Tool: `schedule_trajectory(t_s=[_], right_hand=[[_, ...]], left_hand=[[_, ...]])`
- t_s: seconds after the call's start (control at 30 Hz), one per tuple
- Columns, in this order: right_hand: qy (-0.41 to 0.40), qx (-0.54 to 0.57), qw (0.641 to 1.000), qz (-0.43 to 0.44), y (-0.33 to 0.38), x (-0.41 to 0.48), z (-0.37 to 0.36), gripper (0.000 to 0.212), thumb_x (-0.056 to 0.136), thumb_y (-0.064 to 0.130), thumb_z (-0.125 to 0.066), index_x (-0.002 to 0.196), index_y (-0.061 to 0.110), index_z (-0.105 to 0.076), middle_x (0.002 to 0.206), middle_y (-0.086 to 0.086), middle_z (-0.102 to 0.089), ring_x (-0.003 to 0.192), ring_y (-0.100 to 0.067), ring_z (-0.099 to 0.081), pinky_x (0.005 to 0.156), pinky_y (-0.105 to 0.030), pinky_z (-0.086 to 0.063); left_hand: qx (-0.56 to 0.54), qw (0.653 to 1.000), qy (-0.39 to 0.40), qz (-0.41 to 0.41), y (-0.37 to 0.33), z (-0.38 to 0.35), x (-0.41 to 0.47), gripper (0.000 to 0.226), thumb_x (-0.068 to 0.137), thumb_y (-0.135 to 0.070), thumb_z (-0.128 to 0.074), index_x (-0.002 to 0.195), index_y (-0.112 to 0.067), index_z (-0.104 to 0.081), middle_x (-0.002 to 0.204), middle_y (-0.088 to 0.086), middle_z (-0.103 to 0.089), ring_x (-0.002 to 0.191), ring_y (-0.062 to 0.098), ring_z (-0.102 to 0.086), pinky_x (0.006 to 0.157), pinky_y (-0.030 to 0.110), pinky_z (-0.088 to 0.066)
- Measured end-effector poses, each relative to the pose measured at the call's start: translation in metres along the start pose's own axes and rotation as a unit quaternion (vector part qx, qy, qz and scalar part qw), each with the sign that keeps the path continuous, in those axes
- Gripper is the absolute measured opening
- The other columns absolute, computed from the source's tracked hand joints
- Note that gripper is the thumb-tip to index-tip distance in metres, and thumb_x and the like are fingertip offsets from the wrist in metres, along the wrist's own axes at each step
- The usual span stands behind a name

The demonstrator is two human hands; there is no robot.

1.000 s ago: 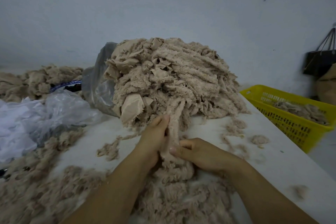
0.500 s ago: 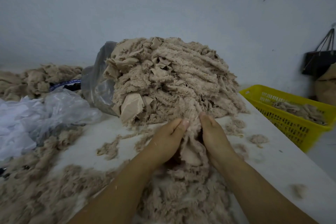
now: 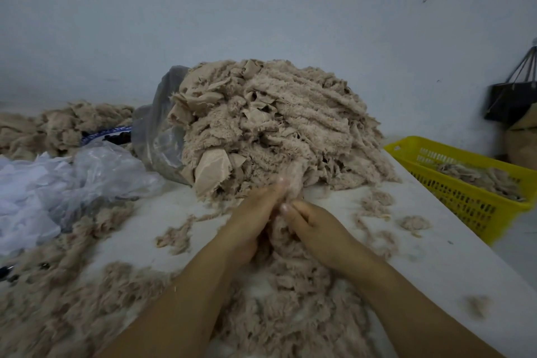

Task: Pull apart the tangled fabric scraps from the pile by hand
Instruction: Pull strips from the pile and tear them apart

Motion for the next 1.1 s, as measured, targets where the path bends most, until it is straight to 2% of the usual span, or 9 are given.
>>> schedule_trajectory(t_s=[0.07, 0.17, 0.37, 0.5, 0.57, 0.7, 0.87, 1.03, 1.1], right_hand=[[0.044, -0.007, 0.999, 0.020, 0.003, -0.003, -0.009, 0.037, 0.103, 0.036, -0.045, 0.074, 0.013, -0.045, 0.064, 0.014, -0.040, 0.056, -0.001, -0.037, 0.055, -0.015, -0.034], [0.071, -0.006, 0.997, 0.044, 0.010, -0.004, -0.016, 0.039, 0.104, 0.034, -0.045, 0.068, 0.021, -0.037, 0.058, 0.015, -0.036, 0.053, -0.002, -0.033, 0.053, -0.016, -0.032], [0.089, -0.012, 0.996, 0.020, -0.001, -0.007, -0.016, 0.041, 0.103, 0.029, -0.050, 0.067, 0.019, -0.032, 0.060, 0.012, -0.033, 0.055, -0.004, -0.028, 0.054, -0.018, -0.028], [0.018, 0.000, 0.998, 0.052, 0.009, -0.002, -0.008, 0.041, 0.101, 0.020, -0.052, 0.065, 0.020, -0.032, 0.065, 0.018, -0.038, 0.057, -0.001, -0.035, 0.060, -0.013, -0.035], [0.023, -0.009, 0.998, 0.063, 0.012, -0.002, -0.009, 0.041, 0.100, 0.021, -0.053, 0.064, 0.022, -0.034, 0.066, 0.019, -0.040, 0.059, -0.001, -0.037, 0.060, -0.013, -0.035], [0.072, -0.012, 0.997, 0.041, 0.005, -0.005, -0.014, 0.041, 0.101, 0.025, -0.052, 0.064, 0.019, -0.035, 0.062, 0.014, -0.037, 0.056, -0.002, -0.035, 0.057, -0.016, -0.033], [0.087, 0.000, 0.996, -0.027, -0.011, -0.001, -0.018, 0.043, 0.101, 0.041, -0.049, 0.061, 0.027, -0.041, 0.058, 0.009, -0.042, 0.054, -0.005, -0.039, 0.054, -0.017, -0.034], [-0.029, 0.200, 0.965, -0.168, -0.031, -0.001, -0.004, 0.050, 0.090, 0.074, -0.040, 0.093, 0.037, -0.075, 0.096, 0.012, -0.076, 0.091, -0.003, -0.071, 0.086, -0.029, -0.055], [-0.063, 0.316, 0.927, -0.191, -0.034, 0.001, 0.001, 0.049, 0.097, 0.059, -0.043, 0.096, 0.024, -0.077, 0.097, -0.003, -0.077, 0.093, -0.015, -0.073, 0.082, -0.034, -0.056]], left_hand=[[-0.032, 0.999, -0.020, 0.026, 0.003, 0.004, 0.000, 0.026, 0.089, -0.036, -0.071, 0.078, -0.014, -0.067, 0.085, 0.007, -0.071, 0.082, 0.020, -0.068, 0.079, 0.034, -0.054], [-0.150, 0.985, -0.001, 0.086, 0.007, 0.006, -0.001, 0.026, 0.095, -0.026, -0.064, 0.100, -0.002, -0.072, 0.104, 0.015, -0.074, 0.097, 0.030, -0.071, 0.090, 0.040, -0.055], [-0.371, 0.924, -0.053, 0.072, 0.004, 0.023, 0.007, 0.029, 0.104, -0.015, -0.046, 0.087, 0.002, -0.062, 0.093, 0.019, -0.071, 0.072, 0.021, -0.075, 0.059, 0.027, -0.060], [-0.152, 0.985, -0.037, 0.071, 0.009, 0.017, 0.004, 0.045, 0.097, -0.047, -0.057, 0.094, -0.006, -0.074, 0.091, 0.010, -0.077, 0.081, 0.019, -0.075, 0.068, 0.032, -0.059], [-0.064, 0.996, -0.010, 0.059, 0.008, 0.009, 0.002, 0.032, 0.092, -0.045, -0.067, 0.092, -0.015, -0.077, 0.090, 0.007, -0.077, 0.085, 0.019, -0.075, 0.071, 0.032, -0.058], [-0.177, 0.980, -0.063, 0.068, 0.009, 0.011, 0.004, 0.019, 0.098, -0.017, -0.061, 0.107, -0.003, -0.069, 0.103, 0.016, -0.075, 0.095, 0.026, -0.072, 0.072, 0.032, -0.058], [-0.199, 0.974, -0.091, 0.051, 0.006, 0.008, 0.003, 0.017, 0.101, -0.020, -0.056, 0.100, -0.011, -0.070, 0.097, 0.008, -0.078, 0.092, 0.024, -0.074, 0.075, 0.034, -0.058], [-0.004, 0.998, -0.046, -0.047, -0.010, -0.005, -0.010, 0.017, 0.097, -0.025, -0.062, 0.089, -0.011, -0.067, 0.090, 0.015, -0.074, 0.077, 0.020, -0.068, 0.072, 0.035, -0.054], [0.107, 0.990, 0.033, -0.088, -0.010, -0.021, -0.019, 0.018, 0.095, -0.026, -0.063, 0.090, -0.009, -0.064, 0.080, 0.013, -0.066, 0.071, 0.014, -0.059, 0.067, 0.029, -0.049]])
Point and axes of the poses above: each hand's wrist, its own x-axis towards the middle knuckle, its own z-axis out of the back of the hand, y = z × x, the point moved 6 cm from there along x, towards the middle knuckle
